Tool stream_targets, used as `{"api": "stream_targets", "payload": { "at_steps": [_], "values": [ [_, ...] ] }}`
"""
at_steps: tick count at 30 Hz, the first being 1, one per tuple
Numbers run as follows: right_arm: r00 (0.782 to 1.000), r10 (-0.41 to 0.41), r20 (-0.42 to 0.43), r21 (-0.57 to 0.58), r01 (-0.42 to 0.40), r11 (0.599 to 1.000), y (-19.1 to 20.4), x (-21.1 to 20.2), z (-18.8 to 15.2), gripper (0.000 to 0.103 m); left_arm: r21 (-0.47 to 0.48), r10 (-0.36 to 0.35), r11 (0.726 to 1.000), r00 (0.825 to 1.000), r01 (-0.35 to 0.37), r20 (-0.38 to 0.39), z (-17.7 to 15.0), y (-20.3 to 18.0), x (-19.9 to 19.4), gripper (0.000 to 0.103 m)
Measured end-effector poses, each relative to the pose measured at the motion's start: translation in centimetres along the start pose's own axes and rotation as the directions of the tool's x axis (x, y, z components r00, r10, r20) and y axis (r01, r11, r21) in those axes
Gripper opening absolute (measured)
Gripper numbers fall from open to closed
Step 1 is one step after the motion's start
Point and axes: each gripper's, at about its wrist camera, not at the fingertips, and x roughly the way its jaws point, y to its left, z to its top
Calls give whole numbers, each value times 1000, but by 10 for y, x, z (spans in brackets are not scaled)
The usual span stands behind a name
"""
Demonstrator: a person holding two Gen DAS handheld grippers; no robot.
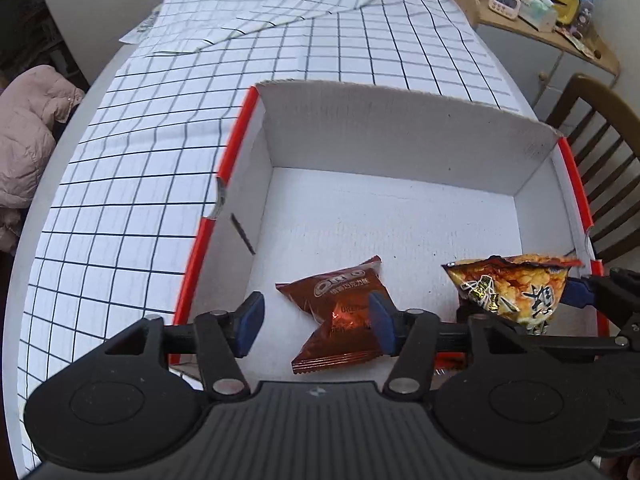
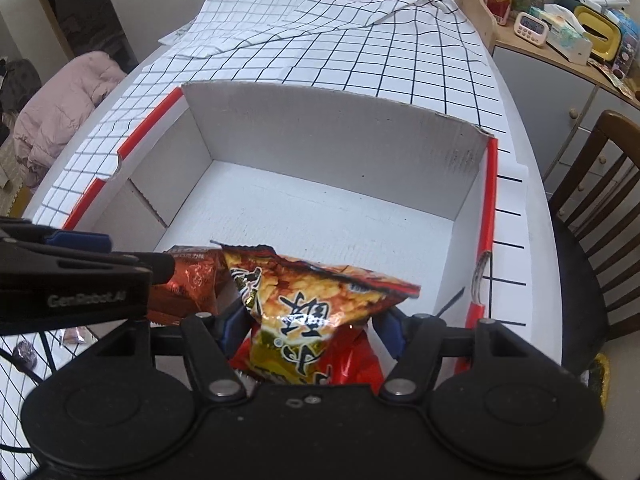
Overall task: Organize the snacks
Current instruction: 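Lower both bags into the box and open both tools, then move both tools back over the remaining snack pile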
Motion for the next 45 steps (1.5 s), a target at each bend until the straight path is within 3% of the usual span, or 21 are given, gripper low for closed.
{"api": "stream_targets", "payload": {
  "at_steps": [2, 5, 6, 16, 23, 25, 37, 45],
  "values": [
    [1000, 0, 14, 6, 0, 1000, -1, -4, -1, 71, -10, -7, 1000, 1000, 8, 10, -1, 3, -5, 59],
    [999, -3, 48, 3, 3, 1000, -1, -14, -1, 99, -26, -14, 1000, 999, 15, 32, -2, 8, -15, 59],
    [998, -4, 59, 8, 4, 1000, -2, -18, 0, 101, -35, -22, 999, 999, 24, 39, -2, 11, -18, 59],
    [991, 7, 131, 62, -16, 998, -1, -64, -12, 103, -33, -85, 995, 990, 89, 113, -20, 34, -58, 60],
    [983, 22, 184, 71, -35, 997, 21, -101, -28, 103, -23, -120, 992, 979, 125, 163, -38, 56, -90, 60],
    [980, 23, 199, 71, -38, 997, 30, -111, -34, 103, -12, -129, 991, 976, 133, 176, -44, 64, -99, 67],
    [965, 56, 257, 87, -81, 993, 79, -165, -77, 103, 61, -213, 977, 946, 204, 244, -89, 107, -154, 81],
    [964, 88, 249, 59, -106, 993, 116, -179, -111, 103, 78, -262, 965, 935, 251, 239, -122, 146, -164, 88]
  ]
}}
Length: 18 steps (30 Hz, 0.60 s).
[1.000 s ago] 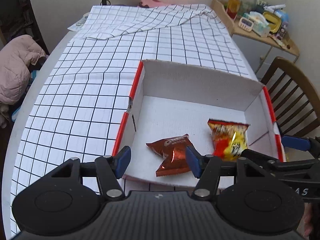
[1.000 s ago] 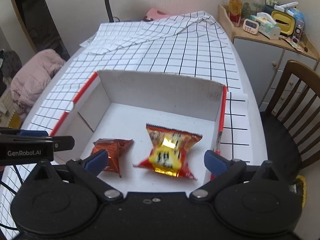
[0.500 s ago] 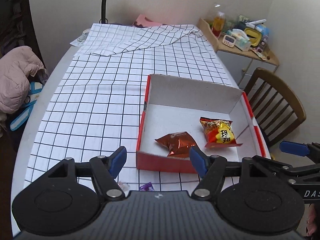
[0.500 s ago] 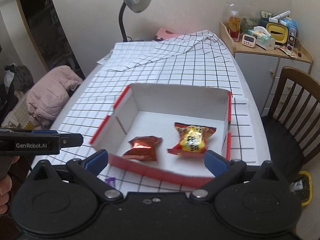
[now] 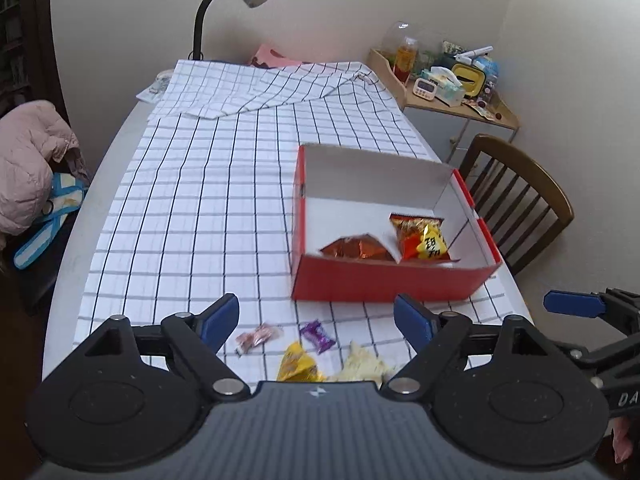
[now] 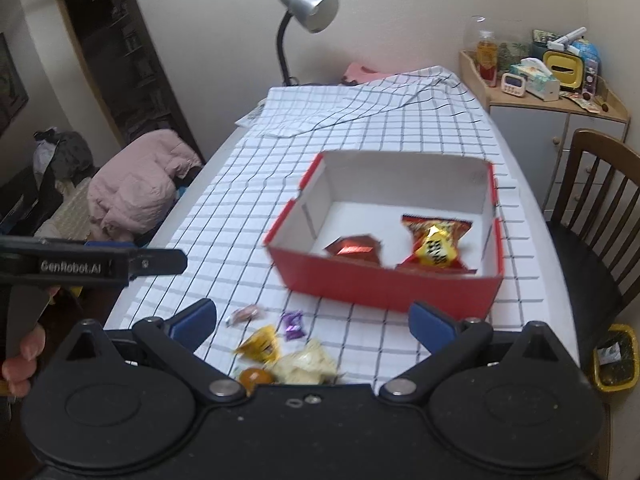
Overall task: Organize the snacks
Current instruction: 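Move both tools back over the remaining snack pile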
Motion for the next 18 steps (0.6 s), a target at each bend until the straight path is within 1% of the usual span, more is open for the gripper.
{"api": "stream_targets", "payload": {
  "at_steps": [1, 3, 6, 9, 11, 13, 16, 18],
  "values": [
    [1000, 4, -6, -12, -4, 1000, 5, -1, -6, 103, -4, -4, 1000, 1000, 4, -7, -4, 6, -1, 93],
    [1000, 11, -19, -38, -12, 999, 15, 1, -19, 103, -20, -10, 1000, 1000, 10, -14, -16, 17, -4, 99],
    [998, 28, -52, -74, -31, 997, 30, 6, -41, 103, -41, 3, 999, 1000, -4, -29, -34, 31, -6, 99],
    [995, 39, -91, -131, -50, 990, 45, 13, -69, 103, -20, 26, 999, 998, -27, -56, -56, 34, -3, 99],
    [992, 28, -120, -165, -48, 985, 55, 19, -86, 103, -12, 33, 999, 995, -34, -90, -70, 33, 2, 99],
    [988, 24, -150, -200, -55, 978, 63, 25, -102, 103, -17, 18, 1000, 991, -20, -133, -85, 31, 10, 99],
    [984, 5, -177, -251, -50, 967, 74, 33, -122, 103, -12, 27, 999, 982, -30, -185, -105, 27, 22, 99],
    [981, -5, -192, -275, -49, 960, 77, 39, -134, 103, -15, 34, 999, 974, -38, -226, -114, 24, 30, 99]
  ]
}}
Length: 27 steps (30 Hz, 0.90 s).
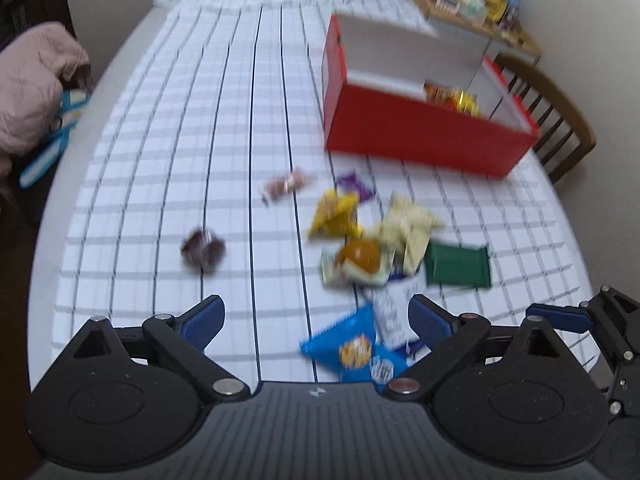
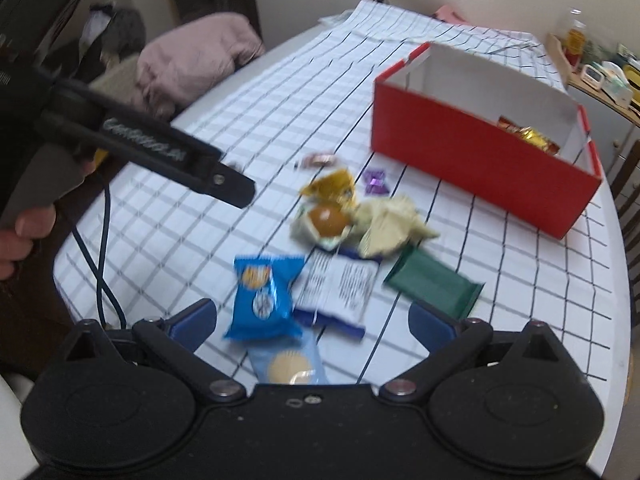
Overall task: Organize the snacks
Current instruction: 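Move both tools back over the remaining snack pile, then grasp the blue cookie packet with the left tool while the right tool grasps the pale blue packet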
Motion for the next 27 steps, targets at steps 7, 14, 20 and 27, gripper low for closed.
{"api": "stream_targets", "payload": {
  "at_steps": [7, 14, 20, 27],
  "values": [
    [998, -5, -68, -35, 3, 999, 8, 21, -20, 100, -43, 52, 997, 995, -56, -89, -11, -11, 32, 99],
    [993, -49, -110, -108, 37, 993, 15, 41, -30, 95, -88, 97, 990, 979, -114, -179, -12, -17, 65, 99],
    [994, -31, -107, -118, 18, 993, 15, 47, -24, 93, -121, 85, 986, 973, -113, -215, -12, -20, 79, 99],
    [985, 16, -170, -143, -40, 989, 15, 59, -18, 82, -143, 69, 984, 967, -107, -247, -15, -20, 87, 92]
  ]
}}
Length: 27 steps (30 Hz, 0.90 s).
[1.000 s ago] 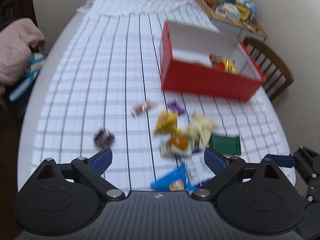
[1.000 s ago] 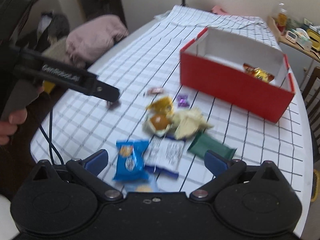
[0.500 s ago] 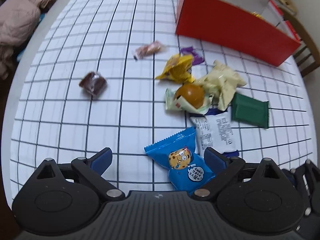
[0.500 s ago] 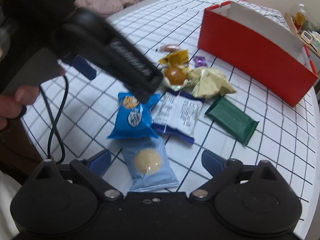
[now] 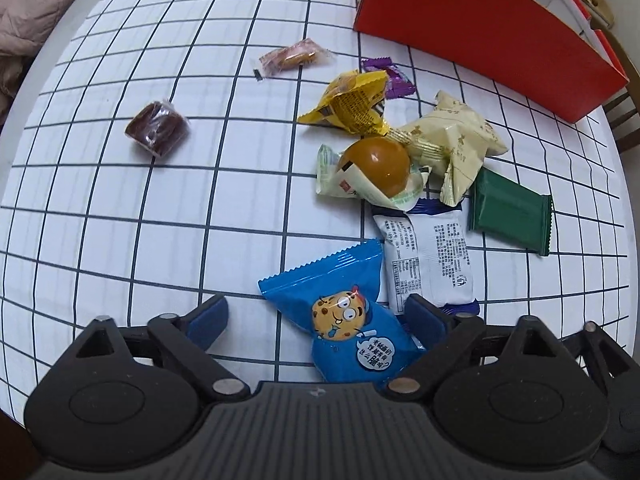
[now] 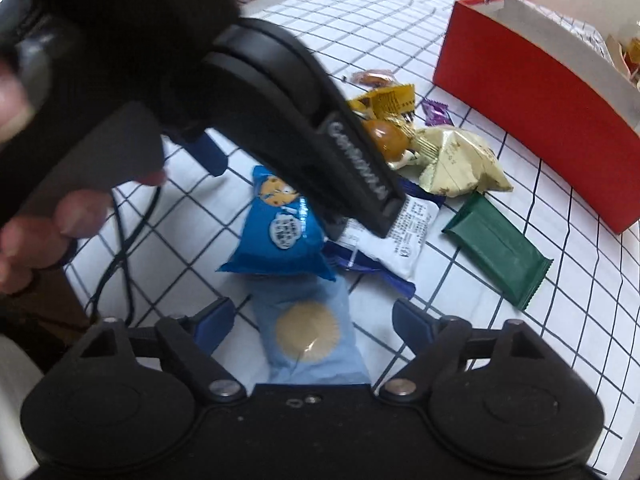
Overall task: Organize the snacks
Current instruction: 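Grasp the blue cookie packet with the left tool while the right tool grasps the pale blue packet, then carry both blue packets over the red box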
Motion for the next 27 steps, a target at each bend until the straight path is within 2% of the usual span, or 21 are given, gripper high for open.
{"api": "stream_targets", "payload": {
  "at_steps": [3, 4, 8, 10, 16, 21, 27],
  "values": [
    [999, 21, -27, 16, -20, 1000, -5, 4, 3, 76, -6, -1, 1000, 1000, 1, -8, 0, 2, 2, 84],
    [999, 27, -36, 3, -27, 1000, -3, 5, 3, 76, -7, -4, 1000, 1000, 4, -11, -1, 2, 2, 78],
    [995, 28, -92, -98, -37, 994, 10, 9, 5, 74, -1, -2, 1000, 1000, 2, -6, 0, 2, 2, 69],
    [992, 21, -126, -128, -37, 991, 16, 13, 5, 69, -8, -7, 1000, 1000, 7, -3, 1, 4, 0, 59],
    [991, 23, -135, -151, -43, 988, 21, 16, 8, 58, -34, -33, 999, 999, 33, 2, 1, 18, -5, 45],
    [991, 22, -130, -146, -41, 988, 17, 16, 9, 51, -57, -48, 997, 999, 49, 8, 1, 30, -7, 43],
    [993, 19, -117, -86, -29, 996, 8, 12, 6, 49, -81, -53, 995, 998, 55, 23, -2, 45, -14, 42]
  ]
}}
